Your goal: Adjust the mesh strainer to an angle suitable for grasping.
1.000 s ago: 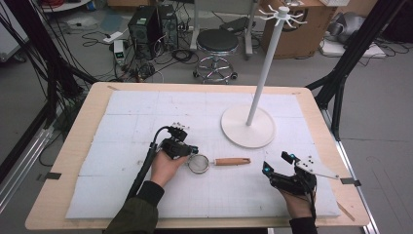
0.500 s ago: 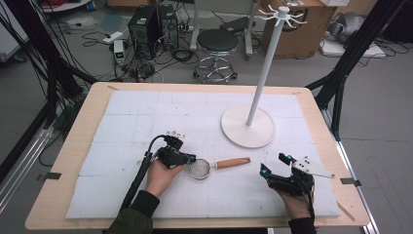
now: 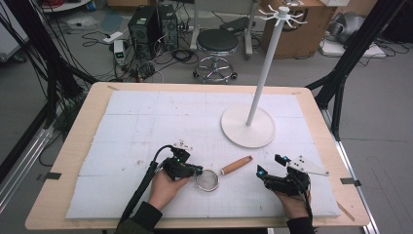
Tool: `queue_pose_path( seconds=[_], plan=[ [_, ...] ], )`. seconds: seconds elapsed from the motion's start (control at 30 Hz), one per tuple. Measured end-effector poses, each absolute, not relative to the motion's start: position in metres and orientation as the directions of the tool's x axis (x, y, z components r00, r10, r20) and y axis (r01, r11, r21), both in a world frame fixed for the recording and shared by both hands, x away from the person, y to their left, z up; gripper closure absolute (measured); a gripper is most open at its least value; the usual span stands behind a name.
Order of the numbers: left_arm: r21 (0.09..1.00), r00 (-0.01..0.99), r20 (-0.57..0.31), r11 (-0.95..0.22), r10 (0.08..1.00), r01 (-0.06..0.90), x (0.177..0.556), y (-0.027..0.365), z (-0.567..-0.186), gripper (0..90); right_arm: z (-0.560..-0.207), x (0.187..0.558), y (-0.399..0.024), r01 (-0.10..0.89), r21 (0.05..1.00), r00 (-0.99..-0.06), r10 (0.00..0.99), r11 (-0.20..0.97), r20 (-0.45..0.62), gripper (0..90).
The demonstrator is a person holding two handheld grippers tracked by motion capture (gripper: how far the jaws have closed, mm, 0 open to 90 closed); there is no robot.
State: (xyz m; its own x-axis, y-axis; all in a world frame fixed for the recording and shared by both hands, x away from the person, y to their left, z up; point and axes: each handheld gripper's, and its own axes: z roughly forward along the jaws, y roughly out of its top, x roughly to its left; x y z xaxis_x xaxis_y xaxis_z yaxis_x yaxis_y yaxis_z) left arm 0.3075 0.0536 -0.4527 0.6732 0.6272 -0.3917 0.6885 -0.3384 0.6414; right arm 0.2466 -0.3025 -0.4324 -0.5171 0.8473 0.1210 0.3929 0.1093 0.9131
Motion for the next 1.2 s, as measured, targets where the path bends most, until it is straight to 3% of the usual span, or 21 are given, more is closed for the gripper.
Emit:
queue_pose_path(
  seconds=[0.13, 0.27, 0.37, 0.43, 0.47, 0.6, 0.67, 0.7, 0.73, 0.83, 0.93, 1.03, 1.2],
  plan=[
    [0.643, 0.686, -0.386, -0.353, 0.617, 0.680, 0.304, 0.052, -0.452, 90.0, -0.434, 0.248, -0.302, 0.409, 0.905, -0.529, 0.839, 0.118, 0.130, 20.1],
    [0.687, 0.683, -0.373, -0.307, 0.628, 0.658, 0.303, 0.060, -0.449, 85.0, -0.436, 0.250, -0.298, 0.436, 0.889, -0.552, 0.822, 0.143, 0.138, 43.0],
    [0.705, 0.671, -0.407, -0.254, 0.620, 0.662, 0.304, 0.069, -0.446, 89.7, -0.437, 0.251, -0.295, 0.450, 0.879, -0.576, 0.803, 0.160, 0.149, 66.6],
    [0.712, 0.670, -0.420, -0.235, 0.612, 0.661, 0.304, 0.075, -0.446, 89.7, -0.437, 0.252, -0.295, 0.449, 0.878, -0.582, 0.800, 0.165, 0.147, 70.4],
    [0.716, 0.669, -0.421, -0.228, 0.613, 0.659, 0.304, 0.077, -0.446, 89.7, -0.438, 0.252, -0.294, 0.457, 0.873, -0.597, 0.787, 0.173, 0.156, 76.8],
    [0.727, 0.663, -0.406, -0.217, 0.628, 0.651, 0.303, 0.086, -0.445, 89.7, -0.438, 0.253, -0.292, 0.465, 0.870, -0.599, 0.782, 0.167, 0.170, 77.1],
    [0.731, 0.661, -0.410, -0.208, 0.629, 0.651, 0.302, 0.092, -0.444, 86.5, -0.437, 0.254, -0.290, 0.462, 0.871, -0.605, 0.778, 0.170, 0.169, 71.7],
    [0.732, 0.660, -0.406, -0.207, 0.632, 0.649, 0.303, 0.094, -0.444, 77.9, -0.437, 0.254, -0.290, 0.466, 0.868, -0.606, 0.776, 0.169, 0.174, 68.6],
    [0.732, 0.647, -0.411, -0.191, 0.642, 0.654, 0.303, 0.098, -0.444, 77.9, -0.437, 0.254, -0.290, 0.466, 0.868, -0.606, 0.776, 0.169, 0.174, 68.6],
    [0.733, 0.626, -0.416, -0.164, 0.660, 0.660, 0.302, 0.108, -0.444, 51.5, -0.439, 0.258, -0.289, 0.504, 0.847, -0.611, 0.763, 0.169, 0.212, 62.9],
    [0.749, 0.622, -0.416, -0.139, 0.664, 0.648, 0.301, 0.119, -0.441, 46.8, -0.441, 0.260, -0.288, 0.519, 0.837, -0.612, 0.759, 0.174, 0.222, 63.0],
    [0.759, 0.610, -0.388, -0.137, 0.691, 0.637, 0.299, 0.129, -0.438, 32.6, -0.442, 0.263, -0.286, 0.528, 0.827, -0.619, 0.755, 0.195, 0.217, 72.1],
    [0.771, 0.593, -0.380, -0.110, 0.710, 0.627, 0.295, 0.150, -0.437, 30.4, -0.445, 0.271, -0.281, 0.585, 0.780, -0.613, 0.751, 0.221, 0.247, 83.9]
  ],
)
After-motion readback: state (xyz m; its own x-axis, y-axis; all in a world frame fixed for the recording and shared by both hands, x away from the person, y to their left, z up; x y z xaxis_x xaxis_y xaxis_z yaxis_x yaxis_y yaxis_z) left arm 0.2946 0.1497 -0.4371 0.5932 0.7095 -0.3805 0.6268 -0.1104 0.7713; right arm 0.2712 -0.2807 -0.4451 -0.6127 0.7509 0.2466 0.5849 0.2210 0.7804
